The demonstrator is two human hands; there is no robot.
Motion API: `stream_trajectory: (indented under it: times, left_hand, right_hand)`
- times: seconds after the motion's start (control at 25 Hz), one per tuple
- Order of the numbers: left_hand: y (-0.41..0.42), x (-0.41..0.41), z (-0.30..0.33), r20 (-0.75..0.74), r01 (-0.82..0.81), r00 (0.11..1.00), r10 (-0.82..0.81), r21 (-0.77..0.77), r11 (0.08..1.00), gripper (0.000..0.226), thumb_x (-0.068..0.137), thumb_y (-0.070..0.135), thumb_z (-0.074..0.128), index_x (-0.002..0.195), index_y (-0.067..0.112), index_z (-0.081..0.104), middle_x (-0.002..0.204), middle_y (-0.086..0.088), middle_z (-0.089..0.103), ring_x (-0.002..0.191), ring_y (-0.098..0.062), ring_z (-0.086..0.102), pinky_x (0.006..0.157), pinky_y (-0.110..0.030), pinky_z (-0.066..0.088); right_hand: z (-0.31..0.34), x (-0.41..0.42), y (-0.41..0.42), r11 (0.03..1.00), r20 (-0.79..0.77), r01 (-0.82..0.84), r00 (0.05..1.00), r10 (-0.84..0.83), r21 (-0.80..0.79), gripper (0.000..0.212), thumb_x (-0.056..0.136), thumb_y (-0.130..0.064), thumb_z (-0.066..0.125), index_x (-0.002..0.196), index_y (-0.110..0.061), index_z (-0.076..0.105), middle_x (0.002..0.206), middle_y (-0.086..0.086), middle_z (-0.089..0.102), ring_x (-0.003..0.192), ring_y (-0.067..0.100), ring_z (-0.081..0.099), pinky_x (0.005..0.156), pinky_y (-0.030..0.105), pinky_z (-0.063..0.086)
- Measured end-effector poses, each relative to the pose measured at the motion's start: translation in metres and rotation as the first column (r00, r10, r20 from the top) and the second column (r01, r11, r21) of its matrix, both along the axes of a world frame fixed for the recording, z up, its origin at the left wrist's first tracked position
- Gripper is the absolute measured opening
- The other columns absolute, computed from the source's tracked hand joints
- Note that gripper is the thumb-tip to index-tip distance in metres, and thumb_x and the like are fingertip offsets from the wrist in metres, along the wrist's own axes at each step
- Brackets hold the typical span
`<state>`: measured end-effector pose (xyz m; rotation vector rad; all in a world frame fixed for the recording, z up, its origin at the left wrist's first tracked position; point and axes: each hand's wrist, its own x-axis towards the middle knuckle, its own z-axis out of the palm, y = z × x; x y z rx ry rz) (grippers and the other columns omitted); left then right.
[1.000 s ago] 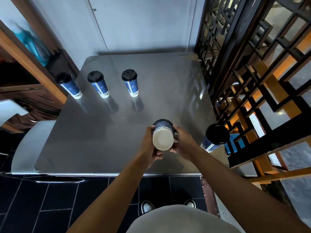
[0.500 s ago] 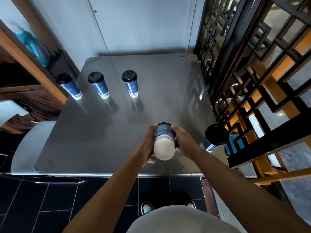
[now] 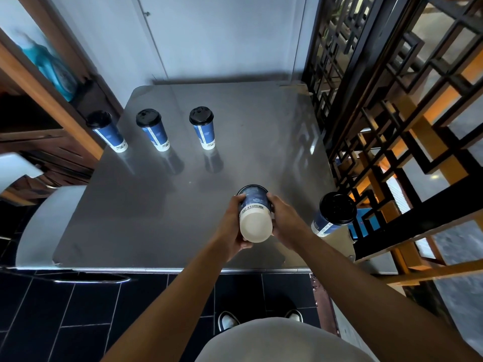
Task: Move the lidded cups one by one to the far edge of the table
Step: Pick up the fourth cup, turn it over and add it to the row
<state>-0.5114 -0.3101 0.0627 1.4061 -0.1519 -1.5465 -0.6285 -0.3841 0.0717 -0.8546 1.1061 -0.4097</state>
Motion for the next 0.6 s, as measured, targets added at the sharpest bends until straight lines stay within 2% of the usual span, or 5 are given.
stream_trajectory:
  times: [0.2,0.28,0.36,0.44,0.6]
  left_hand:
    - [0.000,0.004,0.001,0.101,0.105,0.989,-0.112,0.070,0.992,0.073,0.068,0.076,0.050,0.095,0.011,0.066,0.082,-0.019,0.057,0.059,-0.025,0.047,0.043,-0.018,0.030]
    - [-0.002,0.008,0.004,0.191,0.117,0.971,-0.142,0.140,0.983,0.080,0.060,0.076,0.049,0.096,0.006,0.063,0.088,-0.025,0.059,0.065,-0.027,0.053,0.050,-0.026,0.042]
    - [-0.004,0.007,0.007,0.199,0.115,0.970,-0.139,0.130,0.985,0.085,0.065,0.070,0.051,0.111,0.000,0.066,0.107,-0.034,0.068,0.084,-0.036,0.063,0.080,-0.052,0.057]
    - [-0.004,0.003,0.011,0.227,0.124,0.964,-0.138,0.073,0.990,0.081,0.073,0.065,0.054,0.126,0.004,0.060,0.118,-0.035,0.068,0.094,-0.042,0.065,0.099,-0.067,0.048]
    - [-0.005,0.004,0.006,0.191,0.081,0.978,-0.087,0.040,0.996,0.068,0.084,0.057,0.057,0.125,0.003,0.061,0.101,-0.026,0.076,0.081,-0.036,0.072,0.082,-0.047,0.061]
  right_hand:
    - [-0.004,-0.002,-0.007,0.999,-0.012,-0.015,1.000,0.015,-0.030,0.038,0.105,-0.041,0.042,0.127,-0.013,0.057,0.131,0.023,0.062,0.102,0.037,0.068,0.082,0.046,0.057]
    - [-0.005,-0.003,-0.009,0.992,-0.061,-0.057,0.997,0.050,-0.109,0.035,0.104,-0.039,0.044,0.128,-0.017,0.058,0.125,0.022,0.064,0.089,0.030,0.065,0.074,0.039,0.053]
    - [-0.006,-0.006,-0.012,0.957,-0.161,-0.150,0.981,0.112,-0.246,0.032,0.104,-0.037,0.047,0.129,-0.021,0.059,0.114,0.016,0.067,0.076,0.023,0.062,0.060,0.028,0.050]
    - [-0.007,-0.005,-0.014,0.914,-0.222,-0.212,0.965,0.139,-0.346,0.032,0.104,-0.035,0.049,0.131,-0.021,0.059,0.113,0.010,0.068,0.077,0.020,0.063,0.052,0.023,0.047]
    - [-0.006,-0.004,-0.012,0.959,-0.137,-0.113,0.987,0.079,-0.260,0.034,0.107,-0.034,0.042,0.130,-0.015,0.059,0.112,0.012,0.062,0.078,0.023,0.060,0.059,0.025,0.044]
